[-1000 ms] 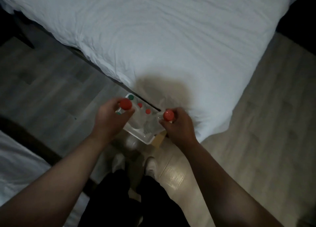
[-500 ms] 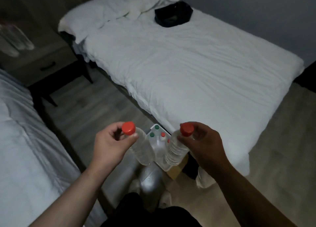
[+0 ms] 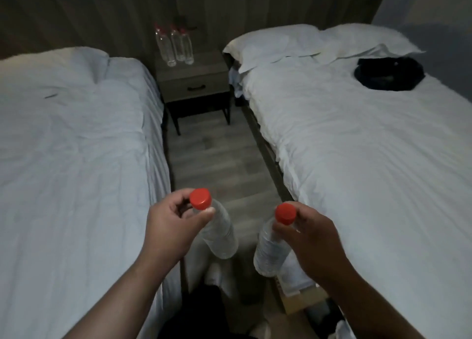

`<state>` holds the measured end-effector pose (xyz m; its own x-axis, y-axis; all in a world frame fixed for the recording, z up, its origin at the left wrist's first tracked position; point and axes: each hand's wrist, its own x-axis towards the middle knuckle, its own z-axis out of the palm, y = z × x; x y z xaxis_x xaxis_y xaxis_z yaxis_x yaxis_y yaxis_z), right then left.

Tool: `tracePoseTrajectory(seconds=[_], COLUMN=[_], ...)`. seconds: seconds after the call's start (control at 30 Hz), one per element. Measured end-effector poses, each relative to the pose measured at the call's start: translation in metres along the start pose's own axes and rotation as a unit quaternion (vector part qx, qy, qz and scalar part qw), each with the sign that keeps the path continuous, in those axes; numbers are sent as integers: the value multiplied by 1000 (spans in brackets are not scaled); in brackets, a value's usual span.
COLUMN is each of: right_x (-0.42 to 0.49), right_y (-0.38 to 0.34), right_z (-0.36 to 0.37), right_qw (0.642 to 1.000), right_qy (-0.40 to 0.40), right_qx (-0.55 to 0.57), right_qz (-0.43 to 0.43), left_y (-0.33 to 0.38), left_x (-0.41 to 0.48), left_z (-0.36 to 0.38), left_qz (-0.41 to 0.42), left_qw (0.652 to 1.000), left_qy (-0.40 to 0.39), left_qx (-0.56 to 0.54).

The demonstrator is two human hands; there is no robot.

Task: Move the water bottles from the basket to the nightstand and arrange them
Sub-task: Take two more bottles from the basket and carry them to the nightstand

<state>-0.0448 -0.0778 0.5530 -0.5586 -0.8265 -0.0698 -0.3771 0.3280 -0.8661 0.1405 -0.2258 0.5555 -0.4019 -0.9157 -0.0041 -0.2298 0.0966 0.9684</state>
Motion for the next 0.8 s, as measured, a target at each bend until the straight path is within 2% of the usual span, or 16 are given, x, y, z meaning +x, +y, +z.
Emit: tracePoseTrajectory(seconds=[0.17, 0.3, 0.53, 0.8], right_x=[49, 89, 160, 205], right_y=[-28, -46, -77, -82], right_z=[48, 80, 115, 104], right_qw=[998, 996, 997, 996], right_qy=[-61, -84, -64, 0], right_qx=[22, 2, 27, 68], right_qz=[11, 11, 33, 63], left_y=[-20, -30, -44, -47], left_x=[29, 60, 138, 212], left_z=[-48, -82, -113, -100], left_qz=[-27, -22, -53, -39], left_qw=[996, 987, 992, 996], left_qy=[60, 68, 50, -5], left_qx=[66, 143, 101, 82])
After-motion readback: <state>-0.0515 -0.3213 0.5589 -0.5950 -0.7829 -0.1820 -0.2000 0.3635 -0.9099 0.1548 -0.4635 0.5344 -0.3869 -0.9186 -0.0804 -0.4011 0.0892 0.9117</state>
